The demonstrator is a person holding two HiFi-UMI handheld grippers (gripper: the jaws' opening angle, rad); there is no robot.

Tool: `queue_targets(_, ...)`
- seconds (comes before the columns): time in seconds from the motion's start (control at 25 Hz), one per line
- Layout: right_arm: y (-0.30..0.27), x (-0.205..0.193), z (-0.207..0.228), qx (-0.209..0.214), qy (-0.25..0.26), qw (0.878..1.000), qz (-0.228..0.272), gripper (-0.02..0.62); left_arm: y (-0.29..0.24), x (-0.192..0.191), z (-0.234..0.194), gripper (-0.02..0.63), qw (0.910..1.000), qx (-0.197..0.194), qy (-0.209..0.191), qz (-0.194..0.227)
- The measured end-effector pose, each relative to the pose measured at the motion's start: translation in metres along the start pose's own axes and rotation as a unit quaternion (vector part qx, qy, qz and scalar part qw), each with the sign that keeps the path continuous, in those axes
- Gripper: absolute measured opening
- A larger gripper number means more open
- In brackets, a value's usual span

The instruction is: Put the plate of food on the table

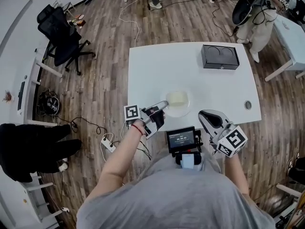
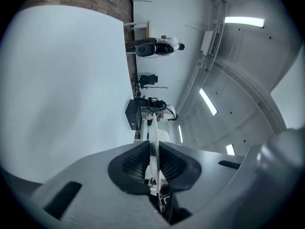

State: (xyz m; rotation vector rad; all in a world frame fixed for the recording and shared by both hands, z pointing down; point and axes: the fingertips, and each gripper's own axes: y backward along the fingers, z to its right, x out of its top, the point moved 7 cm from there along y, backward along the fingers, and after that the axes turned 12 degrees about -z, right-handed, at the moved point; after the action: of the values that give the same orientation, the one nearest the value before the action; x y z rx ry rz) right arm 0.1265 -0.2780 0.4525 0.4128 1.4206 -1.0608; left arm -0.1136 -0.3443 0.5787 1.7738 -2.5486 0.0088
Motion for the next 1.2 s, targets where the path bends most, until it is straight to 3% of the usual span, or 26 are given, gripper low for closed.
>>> queue_targets(0.2,-0.004,-0.009,0.016,-0.006,-0.013,1.0,-0.007,0.034,-0.01,0.008,-0.045,0.041,0.9998,0.021,-0.006,0.002)
queue_targets(0.36,-0.004,-0.014,0.014,-0.008,-0.014,1.0,-0.022,0.034,-0.009,0.002,-0.08,0.041,0.9991,0.037,0.021,0.005)
queue_targets(0.6,-0.007,-0.016,0.013,-0.014,-0.017,0.999,-0.034,0.034,-0.004,0.004,-0.118,0.041,0.9962,0.085,0.007,-0.016)
queue_targets(1.2,-0.005,-0.014,0.012,-0.025,-0.015,0.999,-0.043,0.034,-0.008,0.008,-0.14,0.041,0.9848,0.166,-0.01,-0.049)
